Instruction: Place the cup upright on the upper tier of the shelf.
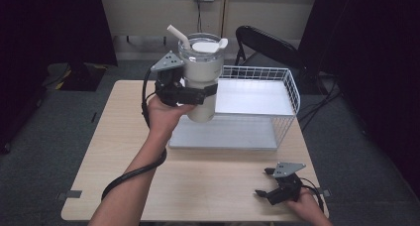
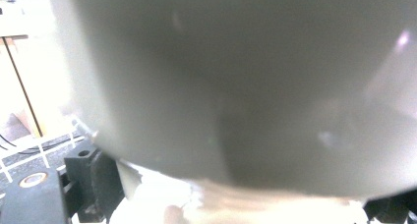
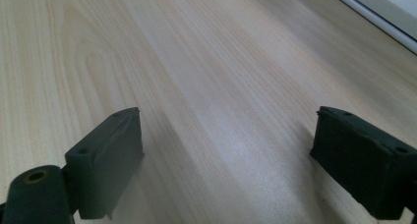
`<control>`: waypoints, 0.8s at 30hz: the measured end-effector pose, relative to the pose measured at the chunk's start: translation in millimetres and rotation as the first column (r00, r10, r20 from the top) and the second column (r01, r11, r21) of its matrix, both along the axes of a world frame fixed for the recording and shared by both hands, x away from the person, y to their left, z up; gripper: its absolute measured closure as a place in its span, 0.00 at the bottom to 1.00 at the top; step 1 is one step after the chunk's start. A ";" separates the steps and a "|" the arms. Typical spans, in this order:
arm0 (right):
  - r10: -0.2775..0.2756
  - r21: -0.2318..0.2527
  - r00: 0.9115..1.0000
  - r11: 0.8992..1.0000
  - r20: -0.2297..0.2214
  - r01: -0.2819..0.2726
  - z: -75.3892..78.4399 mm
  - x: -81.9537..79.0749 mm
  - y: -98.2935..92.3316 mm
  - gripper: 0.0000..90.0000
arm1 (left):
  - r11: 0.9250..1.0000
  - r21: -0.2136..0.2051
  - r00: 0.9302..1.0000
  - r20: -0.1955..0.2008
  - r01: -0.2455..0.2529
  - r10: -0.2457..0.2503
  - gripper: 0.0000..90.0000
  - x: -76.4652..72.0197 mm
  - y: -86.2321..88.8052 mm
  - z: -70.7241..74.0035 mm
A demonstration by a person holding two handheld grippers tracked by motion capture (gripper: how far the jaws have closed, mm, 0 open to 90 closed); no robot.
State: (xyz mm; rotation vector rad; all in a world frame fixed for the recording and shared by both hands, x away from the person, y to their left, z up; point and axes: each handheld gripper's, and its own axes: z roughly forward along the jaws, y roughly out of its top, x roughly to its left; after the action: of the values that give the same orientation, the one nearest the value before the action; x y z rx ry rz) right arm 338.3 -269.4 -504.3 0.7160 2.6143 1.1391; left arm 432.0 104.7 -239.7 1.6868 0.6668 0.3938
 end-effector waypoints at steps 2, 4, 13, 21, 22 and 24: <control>0.000 0.000 1.000 1.000 0.000 0.000 0.0 0.0 0.0 0.12 | 1.000 -0.002 1.000 0.001 -0.004 0.004 0.11 1.5 -0.7 0.6; 0.000 0.000 1.000 1.000 0.000 0.000 0.0 0.0 0.0 0.12 | 1.000 0.001 1.000 0.001 -0.007 0.007 0.12 3.8 -1.3 1.5; 0.000 0.000 1.000 1.000 0.000 0.000 0.0 0.0 0.0 0.12 | 1.000 0.006 1.000 0.000 -0.026 0.026 0.11 13.1 -7.1 0.9; 0.001 0.000 1.000 1.000 0.000 -0.001 0.0 0.0 0.0 0.12 | 0.999 -0.001 0.999 -0.002 -0.040 0.040 0.11 21.6 -11.0 0.7; 0.001 0.000 1.000 1.000 0.000 -0.001 0.0 0.0 0.0 0.12 | 0.999 -0.001 0.999 -0.002 -0.040 0.040 0.11 21.6 -11.0 0.7; 0.001 0.000 1.000 1.000 0.000 -0.001 0.0 0.1 0.0 0.12 | 0.999 0.000 0.999 0.000 -0.042 0.042 0.11 23.6 -11.6 0.6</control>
State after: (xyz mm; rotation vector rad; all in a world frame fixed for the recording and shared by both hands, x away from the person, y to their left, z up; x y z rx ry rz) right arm 338.4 -269.5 -504.3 0.7150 2.6145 1.1396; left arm 455.6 93.1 -239.1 1.6752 0.7027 0.4235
